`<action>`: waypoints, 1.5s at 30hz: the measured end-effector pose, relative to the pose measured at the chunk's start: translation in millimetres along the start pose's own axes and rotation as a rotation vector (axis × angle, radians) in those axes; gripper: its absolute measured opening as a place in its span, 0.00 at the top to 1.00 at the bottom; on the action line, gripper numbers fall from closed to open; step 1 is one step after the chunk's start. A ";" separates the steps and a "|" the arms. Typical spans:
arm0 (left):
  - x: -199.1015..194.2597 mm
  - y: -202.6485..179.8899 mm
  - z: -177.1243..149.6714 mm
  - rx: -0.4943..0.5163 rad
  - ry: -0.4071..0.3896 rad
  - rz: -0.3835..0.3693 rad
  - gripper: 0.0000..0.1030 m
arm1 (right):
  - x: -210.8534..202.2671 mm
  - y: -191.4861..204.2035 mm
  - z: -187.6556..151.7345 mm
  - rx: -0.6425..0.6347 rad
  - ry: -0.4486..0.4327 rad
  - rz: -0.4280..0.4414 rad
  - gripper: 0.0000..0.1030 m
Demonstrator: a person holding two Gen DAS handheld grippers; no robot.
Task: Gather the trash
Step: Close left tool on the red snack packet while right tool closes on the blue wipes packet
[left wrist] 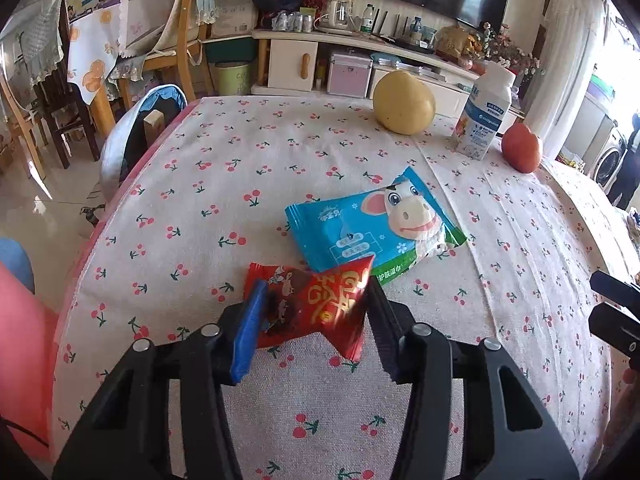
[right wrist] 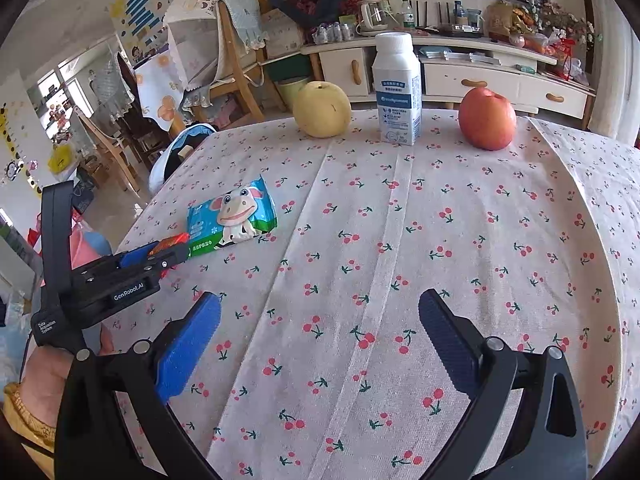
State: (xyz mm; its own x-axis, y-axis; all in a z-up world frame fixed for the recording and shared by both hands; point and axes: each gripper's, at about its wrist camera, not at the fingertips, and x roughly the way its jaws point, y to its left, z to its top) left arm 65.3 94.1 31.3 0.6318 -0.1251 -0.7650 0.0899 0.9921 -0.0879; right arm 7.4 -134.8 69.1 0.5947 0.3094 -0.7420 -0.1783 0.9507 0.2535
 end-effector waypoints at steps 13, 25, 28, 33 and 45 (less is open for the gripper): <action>-8.5 7.4 0.5 -0.029 -0.024 -0.031 0.58 | 16.3 11.4 -8.1 -0.028 0.041 0.029 0.05; -27.4 32.2 5.0 -0.128 -0.058 -0.096 0.66 | 36.9 23.3 -20.9 -0.025 0.097 0.072 0.05; -29.9 40.2 5.1 -0.164 -0.057 -0.121 0.66 | 36.7 27.4 -21.0 -0.042 0.088 0.058 0.05; -34.8 53.7 5.5 -0.226 -0.053 -0.161 0.68 | 32.6 27.9 -14.7 -0.007 0.053 0.057 0.05; -43.0 86.6 7.0 -0.352 -0.054 -0.200 0.70 | 67.8 67.9 21.1 -0.066 0.020 0.066 0.05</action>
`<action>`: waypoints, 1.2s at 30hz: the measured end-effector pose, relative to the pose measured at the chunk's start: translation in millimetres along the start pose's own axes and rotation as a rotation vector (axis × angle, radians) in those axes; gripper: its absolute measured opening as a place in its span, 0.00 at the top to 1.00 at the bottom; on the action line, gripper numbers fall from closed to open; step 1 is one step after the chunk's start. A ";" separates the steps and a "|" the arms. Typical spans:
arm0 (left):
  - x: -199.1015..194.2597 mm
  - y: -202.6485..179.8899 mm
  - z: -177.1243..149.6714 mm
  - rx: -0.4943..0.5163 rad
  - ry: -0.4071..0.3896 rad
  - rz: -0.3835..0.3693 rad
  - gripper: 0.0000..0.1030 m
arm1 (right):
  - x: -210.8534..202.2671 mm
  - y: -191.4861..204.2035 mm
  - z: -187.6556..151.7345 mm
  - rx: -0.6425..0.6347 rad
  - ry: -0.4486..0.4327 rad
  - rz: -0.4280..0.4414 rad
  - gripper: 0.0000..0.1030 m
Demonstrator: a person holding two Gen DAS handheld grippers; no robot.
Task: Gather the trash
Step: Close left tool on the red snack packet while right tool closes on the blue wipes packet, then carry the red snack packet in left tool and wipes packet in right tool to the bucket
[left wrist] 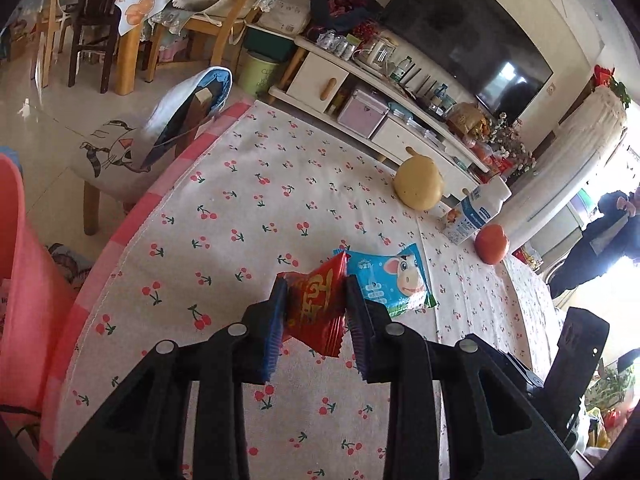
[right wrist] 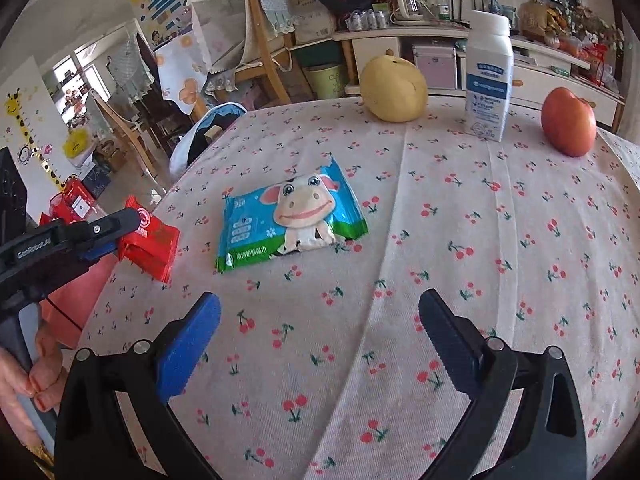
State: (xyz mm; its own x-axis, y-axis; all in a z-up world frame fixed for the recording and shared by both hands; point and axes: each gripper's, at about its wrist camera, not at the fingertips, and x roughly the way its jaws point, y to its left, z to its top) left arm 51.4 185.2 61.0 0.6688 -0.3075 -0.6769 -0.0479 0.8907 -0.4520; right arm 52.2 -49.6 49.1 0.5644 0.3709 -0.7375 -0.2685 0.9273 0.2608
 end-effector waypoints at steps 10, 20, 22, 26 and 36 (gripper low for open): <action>2.7 11.5 2.2 -0.031 0.026 0.008 0.69 | 56.7 26.0 38.2 -0.115 0.055 -0.007 0.05; 18.7 9.9 -2.1 -0.007 0.056 0.056 0.68 | 80.6 40.7 39.2 -0.195 0.083 -0.088 0.03; 19.3 11.0 -2.2 -0.010 0.058 0.067 0.68 | 82.9 43.2 40.0 -0.210 0.086 -0.103 0.03; 18.4 10.9 -1.9 -0.005 0.050 0.074 0.73 | 85.4 42.7 39.3 -0.221 0.090 -0.112 0.06; 10.6 11.2 0.5 -0.008 0.024 0.065 0.74 | 68.2 35.2 30.8 -0.215 0.054 -0.088 0.29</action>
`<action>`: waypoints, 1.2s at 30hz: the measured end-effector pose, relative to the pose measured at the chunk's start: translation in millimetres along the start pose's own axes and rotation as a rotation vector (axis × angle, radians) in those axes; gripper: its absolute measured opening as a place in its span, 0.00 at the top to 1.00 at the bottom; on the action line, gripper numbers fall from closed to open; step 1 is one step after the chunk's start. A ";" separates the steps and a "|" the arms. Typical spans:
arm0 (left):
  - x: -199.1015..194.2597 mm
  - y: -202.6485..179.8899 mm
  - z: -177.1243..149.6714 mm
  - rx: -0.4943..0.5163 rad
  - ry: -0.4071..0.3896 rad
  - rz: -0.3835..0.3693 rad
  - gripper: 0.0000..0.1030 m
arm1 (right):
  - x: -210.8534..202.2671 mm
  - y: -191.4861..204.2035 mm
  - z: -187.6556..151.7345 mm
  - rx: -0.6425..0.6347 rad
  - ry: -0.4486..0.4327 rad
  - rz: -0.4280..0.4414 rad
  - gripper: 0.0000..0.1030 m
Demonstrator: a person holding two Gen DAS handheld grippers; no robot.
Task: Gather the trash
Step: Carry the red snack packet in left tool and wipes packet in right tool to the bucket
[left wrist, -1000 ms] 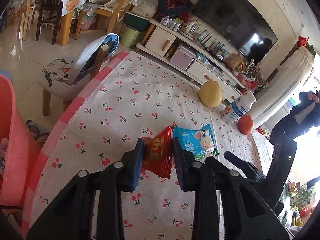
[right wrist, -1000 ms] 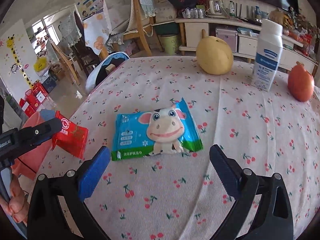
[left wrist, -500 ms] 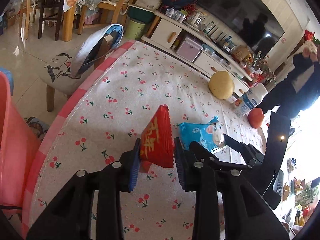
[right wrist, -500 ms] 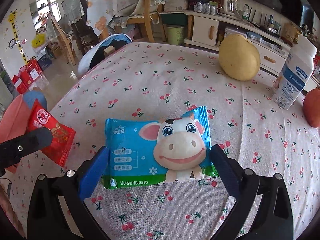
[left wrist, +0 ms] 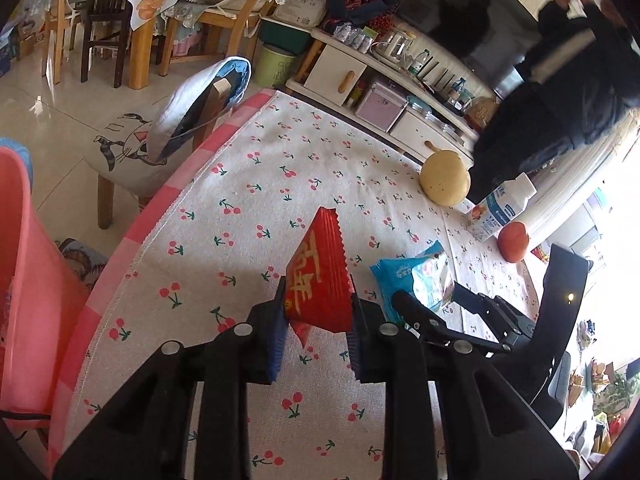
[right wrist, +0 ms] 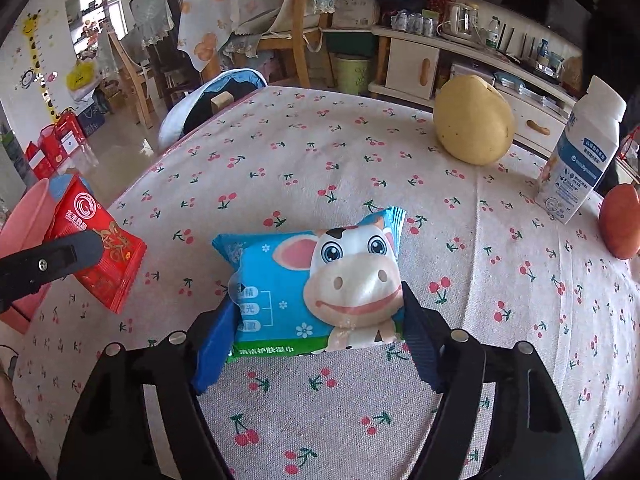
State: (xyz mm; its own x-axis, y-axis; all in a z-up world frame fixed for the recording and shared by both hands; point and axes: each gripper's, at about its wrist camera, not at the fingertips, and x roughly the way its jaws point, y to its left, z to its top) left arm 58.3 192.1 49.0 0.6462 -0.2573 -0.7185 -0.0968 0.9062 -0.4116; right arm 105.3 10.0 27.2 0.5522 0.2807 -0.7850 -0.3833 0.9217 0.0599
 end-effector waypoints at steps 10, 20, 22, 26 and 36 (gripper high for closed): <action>-15.0 1.9 3.5 -0.003 -0.040 -0.006 0.74 | -20.6 3.3 -19.3 0.048 -0.027 -0.021 0.30; -45.0 13.3 7.8 -0.015 -0.135 0.054 0.74 | -48.7 15.5 -25.7 0.123 -0.077 0.009 0.30; -53.2 17.7 9.6 -0.023 -0.162 0.076 0.74 | -53.9 24.2 -22.4 0.117 -0.085 0.020 0.30; -71.1 29.1 13.2 -0.047 -0.227 0.146 0.74 | -64.5 48.6 -12.7 0.088 -0.099 0.052 0.30; -119.3 77.9 22.8 -0.174 -0.361 0.311 0.74 | -84.5 132.2 17.9 -0.038 -0.146 0.168 0.30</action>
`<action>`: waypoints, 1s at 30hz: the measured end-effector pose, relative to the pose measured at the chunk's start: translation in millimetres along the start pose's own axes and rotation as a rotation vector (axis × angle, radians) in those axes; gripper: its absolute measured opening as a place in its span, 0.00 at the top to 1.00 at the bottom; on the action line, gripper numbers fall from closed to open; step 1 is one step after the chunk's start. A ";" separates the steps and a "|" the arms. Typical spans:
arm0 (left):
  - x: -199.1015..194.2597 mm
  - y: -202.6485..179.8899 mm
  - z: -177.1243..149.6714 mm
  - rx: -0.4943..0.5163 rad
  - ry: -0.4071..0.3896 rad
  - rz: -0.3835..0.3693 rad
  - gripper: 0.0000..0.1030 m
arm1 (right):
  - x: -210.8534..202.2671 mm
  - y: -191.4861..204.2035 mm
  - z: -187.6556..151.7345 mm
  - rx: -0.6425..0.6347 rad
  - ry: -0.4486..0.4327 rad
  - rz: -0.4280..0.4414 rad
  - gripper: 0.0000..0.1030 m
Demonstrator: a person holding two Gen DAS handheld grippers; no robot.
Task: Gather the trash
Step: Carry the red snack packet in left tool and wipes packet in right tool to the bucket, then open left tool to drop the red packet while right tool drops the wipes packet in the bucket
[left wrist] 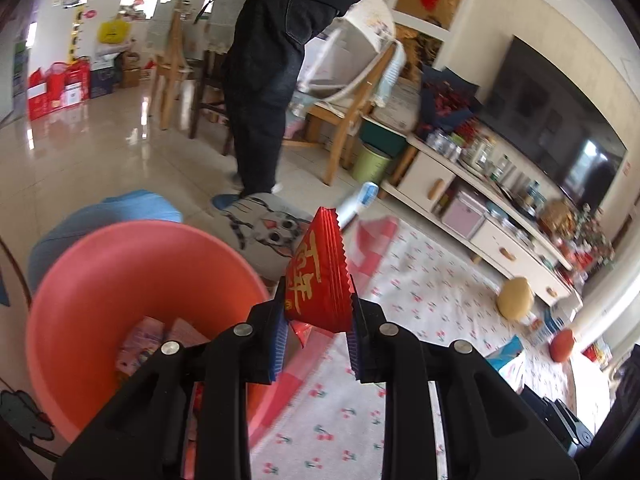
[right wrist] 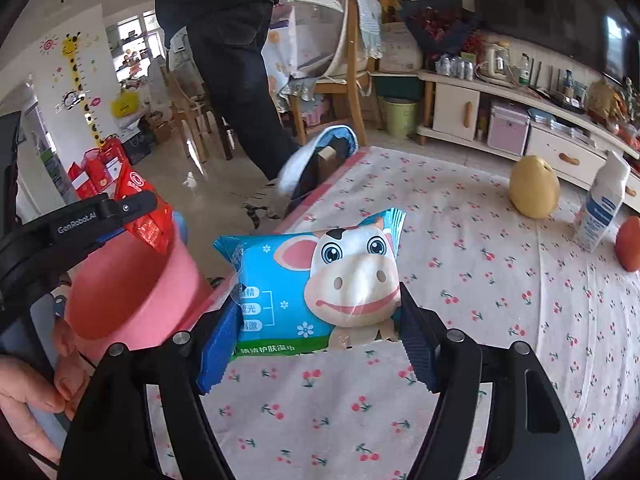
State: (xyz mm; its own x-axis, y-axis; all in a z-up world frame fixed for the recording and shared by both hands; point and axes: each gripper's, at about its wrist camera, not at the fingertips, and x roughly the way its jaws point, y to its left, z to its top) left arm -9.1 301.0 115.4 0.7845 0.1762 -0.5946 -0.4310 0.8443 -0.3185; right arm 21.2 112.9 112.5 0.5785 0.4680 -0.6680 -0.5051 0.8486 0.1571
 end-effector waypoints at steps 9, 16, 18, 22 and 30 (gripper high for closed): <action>-11.0 69.8 25.3 -0.179 -0.043 0.105 0.74 | 21.9 81.5 21.8 -0.171 0.005 0.083 0.30; -16.0 99.3 37.3 -0.246 -0.074 0.158 0.74 | 48.7 130.3 18.2 -0.291 0.038 0.128 0.30; -15.4 107.5 39.7 -0.261 -0.073 0.167 0.74 | 54.5 141.1 15.3 -0.323 0.048 0.140 0.30; -10.3 117.7 40.2 -0.283 -0.050 0.176 0.73 | 66.8 159.5 9.9 -0.395 0.079 0.158 0.29; -2.2 126.0 37.4 -0.303 -0.010 0.204 0.58 | 80.4 159.0 9.6 -0.405 0.093 0.118 0.13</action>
State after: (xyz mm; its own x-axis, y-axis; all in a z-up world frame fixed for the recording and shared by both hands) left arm -48.4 425.9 104.2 0.6723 0.3319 -0.6617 -0.6906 0.6032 -0.3991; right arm -6.4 287.8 90.8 0.4508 0.5163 -0.7282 -0.7859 0.6164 -0.0496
